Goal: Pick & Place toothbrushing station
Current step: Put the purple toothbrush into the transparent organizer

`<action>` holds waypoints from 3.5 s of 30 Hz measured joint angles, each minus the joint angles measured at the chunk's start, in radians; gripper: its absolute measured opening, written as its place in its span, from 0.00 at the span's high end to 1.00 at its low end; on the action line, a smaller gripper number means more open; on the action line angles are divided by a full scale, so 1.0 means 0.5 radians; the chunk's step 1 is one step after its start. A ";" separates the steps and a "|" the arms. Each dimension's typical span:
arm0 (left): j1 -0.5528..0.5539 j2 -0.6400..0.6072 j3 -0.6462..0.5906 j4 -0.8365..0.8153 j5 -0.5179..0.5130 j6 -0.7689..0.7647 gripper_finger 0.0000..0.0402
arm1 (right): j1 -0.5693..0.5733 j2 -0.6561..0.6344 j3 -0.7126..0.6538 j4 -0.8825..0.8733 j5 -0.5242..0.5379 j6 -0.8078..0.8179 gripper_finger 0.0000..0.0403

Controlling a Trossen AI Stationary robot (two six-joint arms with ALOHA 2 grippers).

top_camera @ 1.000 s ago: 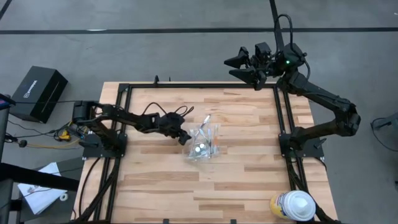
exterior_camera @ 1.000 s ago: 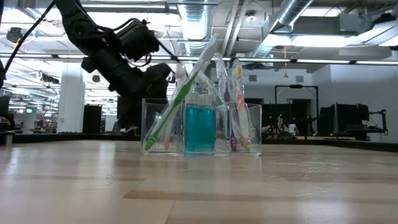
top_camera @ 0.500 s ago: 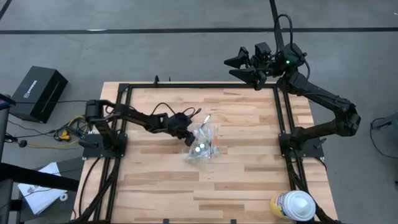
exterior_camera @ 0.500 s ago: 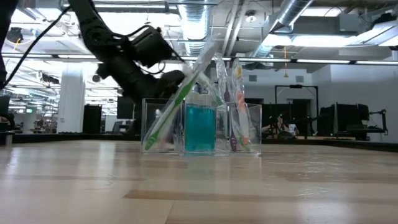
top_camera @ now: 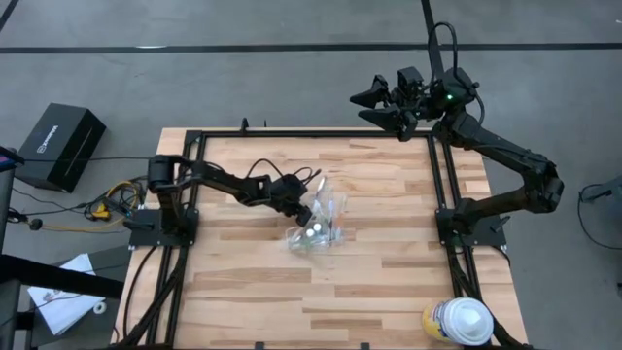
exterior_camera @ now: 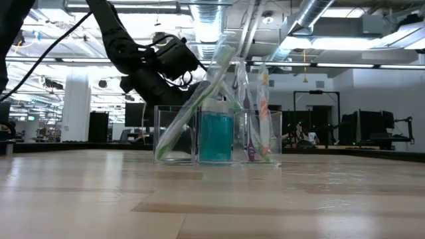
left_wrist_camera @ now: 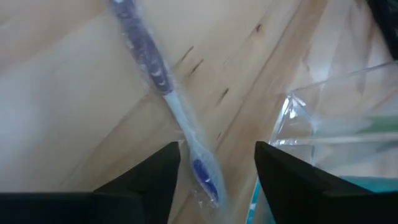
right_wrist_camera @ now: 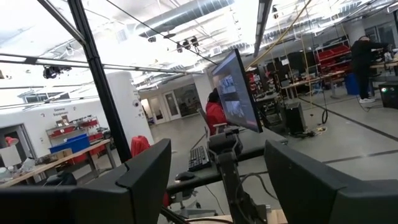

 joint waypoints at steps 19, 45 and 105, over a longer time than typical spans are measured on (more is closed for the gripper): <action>0.114 -0.050 -0.011 -0.138 0.197 0.038 0.99 | -0.001 0.000 0.000 0.013 -0.002 -0.014 0.38; 0.889 -1.315 -0.015 -0.709 1.326 -0.265 1.00 | -0.002 0.000 0.150 0.150 0.003 -0.017 0.38; 0.132 -1.510 -0.353 -0.468 1.702 -2.140 1.00 | 0.083 0.001 0.146 0.147 -0.315 -0.121 0.38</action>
